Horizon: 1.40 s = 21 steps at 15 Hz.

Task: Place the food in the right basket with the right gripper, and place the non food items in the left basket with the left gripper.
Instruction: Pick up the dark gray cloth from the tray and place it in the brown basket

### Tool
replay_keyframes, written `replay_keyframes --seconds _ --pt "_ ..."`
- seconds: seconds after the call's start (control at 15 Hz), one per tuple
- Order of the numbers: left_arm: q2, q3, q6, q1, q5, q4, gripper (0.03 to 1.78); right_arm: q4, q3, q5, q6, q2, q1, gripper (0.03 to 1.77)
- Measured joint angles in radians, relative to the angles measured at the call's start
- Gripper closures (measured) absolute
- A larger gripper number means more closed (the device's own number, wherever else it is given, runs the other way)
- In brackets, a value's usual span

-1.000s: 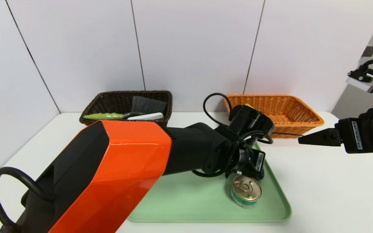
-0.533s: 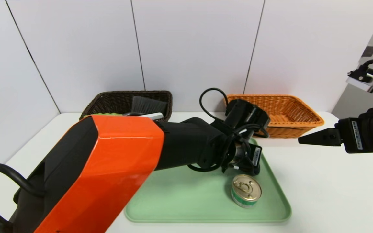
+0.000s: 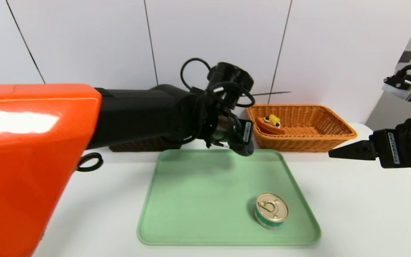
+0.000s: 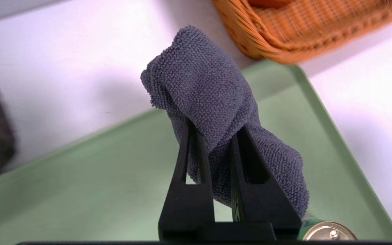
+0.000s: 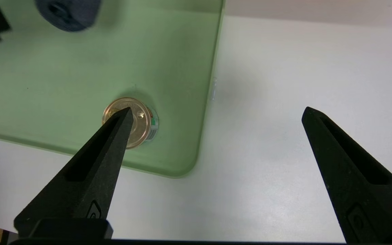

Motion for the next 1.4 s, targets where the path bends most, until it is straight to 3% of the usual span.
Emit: replay_keyframes --seconds 0.67,1.0,1.4 --pt "-0.213 0.005 0.101 0.375 -0.01 0.085 1.62 -0.025 0.003 0.004 -0.001 0.0 0.005 0.09" --pt "-0.178 0.009 0.101 0.542 -0.013 0.082 1.62 -0.025 0.003 0.005 -0.002 0.0 0.01 0.09" --pt "-0.092 0.009 0.093 0.646 -0.034 0.08 1.56 -0.027 0.006 0.005 -0.002 0.005 0.011 0.09"
